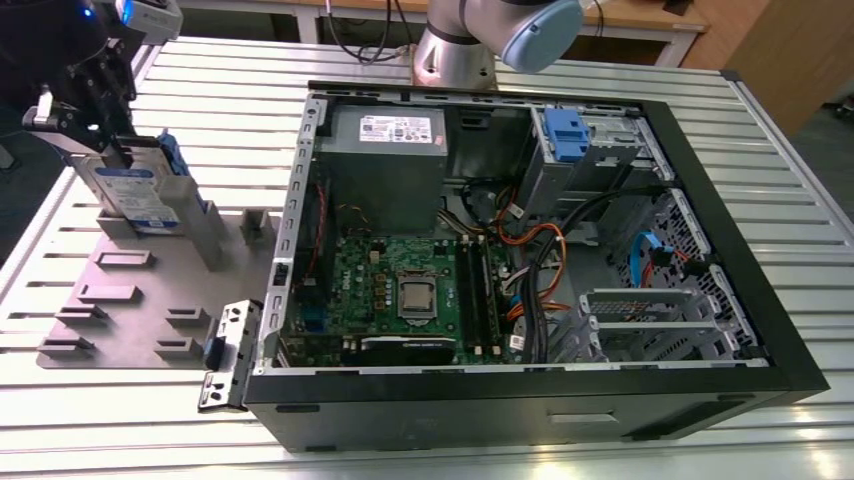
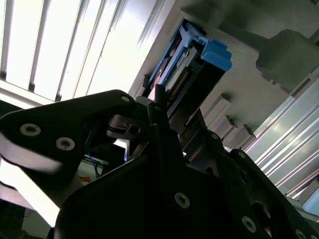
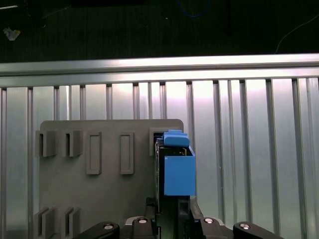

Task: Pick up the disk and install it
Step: 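Pick up the disk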

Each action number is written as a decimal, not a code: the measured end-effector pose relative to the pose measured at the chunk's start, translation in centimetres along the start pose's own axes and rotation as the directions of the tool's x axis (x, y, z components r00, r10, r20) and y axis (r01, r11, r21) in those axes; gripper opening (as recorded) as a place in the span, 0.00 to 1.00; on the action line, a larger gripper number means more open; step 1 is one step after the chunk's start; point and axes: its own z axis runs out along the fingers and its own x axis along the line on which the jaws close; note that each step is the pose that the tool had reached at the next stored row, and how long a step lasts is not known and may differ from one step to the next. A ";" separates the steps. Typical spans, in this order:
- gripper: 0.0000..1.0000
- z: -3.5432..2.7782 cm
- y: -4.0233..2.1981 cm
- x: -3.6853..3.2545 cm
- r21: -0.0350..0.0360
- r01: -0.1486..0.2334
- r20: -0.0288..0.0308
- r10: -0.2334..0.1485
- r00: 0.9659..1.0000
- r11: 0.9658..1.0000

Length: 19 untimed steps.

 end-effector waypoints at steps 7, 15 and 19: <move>0.35 0.00 0.00 -0.02 0.000 0.000 0.000 0.000 1.000 1.000; 0.35 0.00 0.00 -0.08 0.000 0.000 0.000 0.000 1.000 1.000; 0.35 -0.03 0.00 -0.08 0.000 0.000 0.000 0.000 1.000 1.000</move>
